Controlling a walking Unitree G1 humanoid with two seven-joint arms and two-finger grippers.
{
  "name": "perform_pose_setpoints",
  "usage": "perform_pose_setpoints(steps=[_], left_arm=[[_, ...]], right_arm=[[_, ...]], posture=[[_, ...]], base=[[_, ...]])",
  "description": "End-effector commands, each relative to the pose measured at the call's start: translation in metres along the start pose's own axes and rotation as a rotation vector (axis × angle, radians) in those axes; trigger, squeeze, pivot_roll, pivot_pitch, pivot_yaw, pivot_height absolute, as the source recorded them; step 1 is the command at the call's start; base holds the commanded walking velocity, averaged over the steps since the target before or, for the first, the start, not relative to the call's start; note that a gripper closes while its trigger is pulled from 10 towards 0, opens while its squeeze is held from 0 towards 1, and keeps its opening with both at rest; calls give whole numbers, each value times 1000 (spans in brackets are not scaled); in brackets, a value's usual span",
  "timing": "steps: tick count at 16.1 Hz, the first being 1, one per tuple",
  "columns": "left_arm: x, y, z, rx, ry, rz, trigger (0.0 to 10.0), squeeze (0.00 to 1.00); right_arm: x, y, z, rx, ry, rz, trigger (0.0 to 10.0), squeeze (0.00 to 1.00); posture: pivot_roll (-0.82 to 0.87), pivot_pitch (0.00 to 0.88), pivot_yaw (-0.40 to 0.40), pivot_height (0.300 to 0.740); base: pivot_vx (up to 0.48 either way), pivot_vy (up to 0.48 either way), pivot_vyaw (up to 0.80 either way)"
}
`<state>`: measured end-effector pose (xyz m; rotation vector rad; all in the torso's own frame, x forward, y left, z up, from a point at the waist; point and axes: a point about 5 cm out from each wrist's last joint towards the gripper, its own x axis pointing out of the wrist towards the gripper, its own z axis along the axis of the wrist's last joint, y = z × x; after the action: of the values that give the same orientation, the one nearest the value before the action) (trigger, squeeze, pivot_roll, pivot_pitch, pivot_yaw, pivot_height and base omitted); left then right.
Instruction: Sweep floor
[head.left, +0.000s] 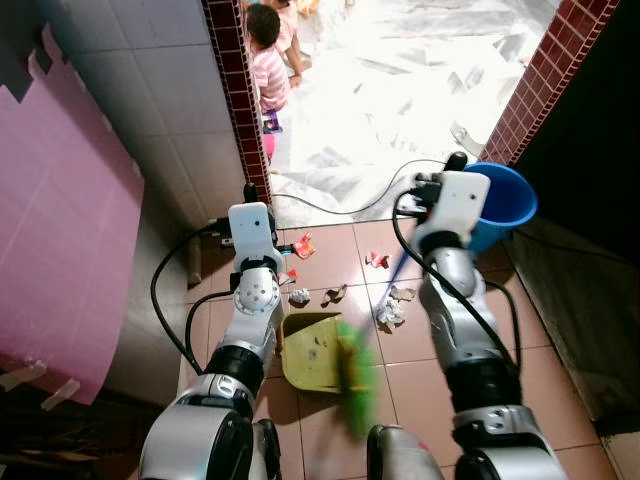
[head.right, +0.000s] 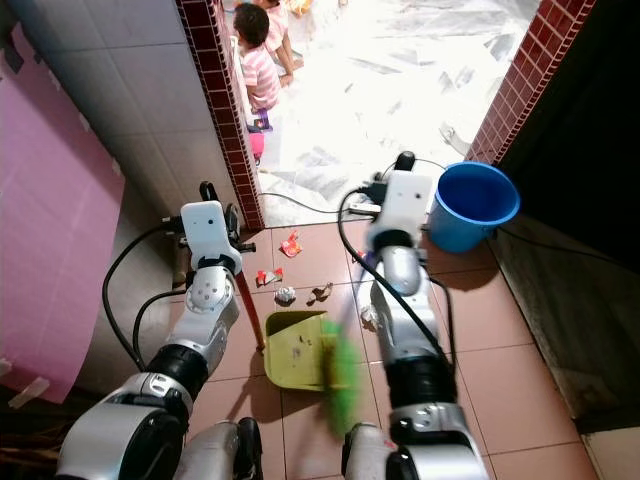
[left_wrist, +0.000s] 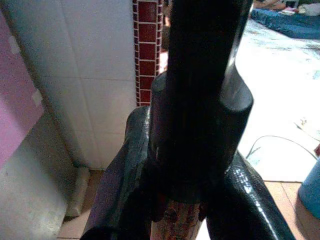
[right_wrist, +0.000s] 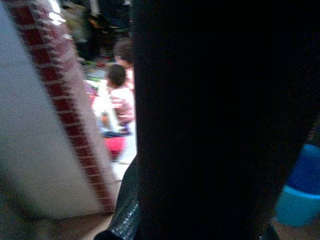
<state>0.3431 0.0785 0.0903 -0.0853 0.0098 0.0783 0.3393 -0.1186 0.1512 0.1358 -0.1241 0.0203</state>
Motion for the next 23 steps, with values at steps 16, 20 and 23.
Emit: perform_pose_setpoints(steps=[16,20,23], left_arm=[[-9,-29,-24,-100,187,-170,10000,0],[-9,-30,-23,-100,181,-187,10000,0],[-4,-31,-11,-163,119,-260,10000,0]], right_arm=[[19,-9,117,-372,-487,94,10000,0],[19,-30,120,-488,-499,30,10000,0],[15,-45,100,-522,-409,-15,10000,0]], posture=[[-201,170,61,740],[-202,169,64,740],[-205,165,68,740]], base=[[0,0,0],[0,0,0],[0,0,0]])
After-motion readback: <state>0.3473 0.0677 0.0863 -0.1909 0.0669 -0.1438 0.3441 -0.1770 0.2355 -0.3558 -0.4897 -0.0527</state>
